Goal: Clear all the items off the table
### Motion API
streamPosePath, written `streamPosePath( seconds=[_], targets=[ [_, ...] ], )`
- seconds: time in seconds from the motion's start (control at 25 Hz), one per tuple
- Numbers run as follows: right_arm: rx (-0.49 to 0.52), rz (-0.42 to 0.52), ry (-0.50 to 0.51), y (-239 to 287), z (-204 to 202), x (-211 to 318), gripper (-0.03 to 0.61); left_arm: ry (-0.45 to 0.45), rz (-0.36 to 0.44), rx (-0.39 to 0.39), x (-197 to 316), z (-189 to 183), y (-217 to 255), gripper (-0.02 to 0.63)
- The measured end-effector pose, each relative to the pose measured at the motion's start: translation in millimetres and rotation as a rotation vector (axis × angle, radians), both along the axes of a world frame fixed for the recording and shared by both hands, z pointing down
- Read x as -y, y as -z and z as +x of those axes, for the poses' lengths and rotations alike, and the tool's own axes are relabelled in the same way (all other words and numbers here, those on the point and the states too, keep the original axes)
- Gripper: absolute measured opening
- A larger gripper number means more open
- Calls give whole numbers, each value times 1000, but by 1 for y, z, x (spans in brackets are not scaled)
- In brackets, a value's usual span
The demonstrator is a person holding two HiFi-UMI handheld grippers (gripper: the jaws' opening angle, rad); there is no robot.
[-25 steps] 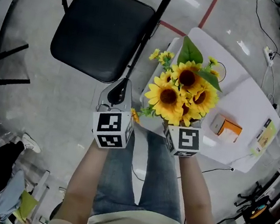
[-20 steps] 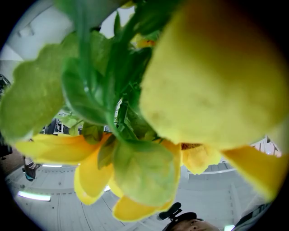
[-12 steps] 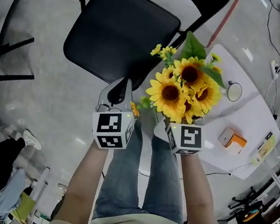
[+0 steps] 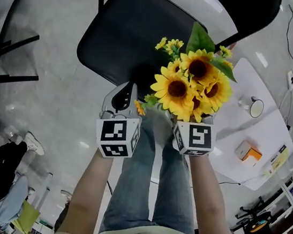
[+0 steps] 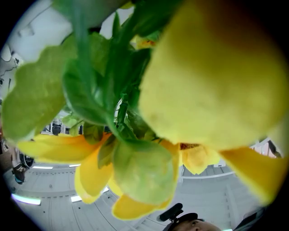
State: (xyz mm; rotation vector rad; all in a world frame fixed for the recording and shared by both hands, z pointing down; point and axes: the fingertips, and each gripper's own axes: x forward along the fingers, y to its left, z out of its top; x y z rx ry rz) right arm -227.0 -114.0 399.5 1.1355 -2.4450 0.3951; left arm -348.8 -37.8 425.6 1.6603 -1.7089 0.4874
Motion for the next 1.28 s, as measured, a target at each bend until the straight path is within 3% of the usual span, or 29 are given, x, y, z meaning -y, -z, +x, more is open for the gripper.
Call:
streamPosePath(
  seconds=[0.76,1.28],
  targets=[
    [-32,-19,81,-62,-146,84,588,72,-34,8,30,-121,-39,9],
    [-32,9,87,-80,-167,109,588,109,-12,14,14,-127,-47,9]
  ],
)
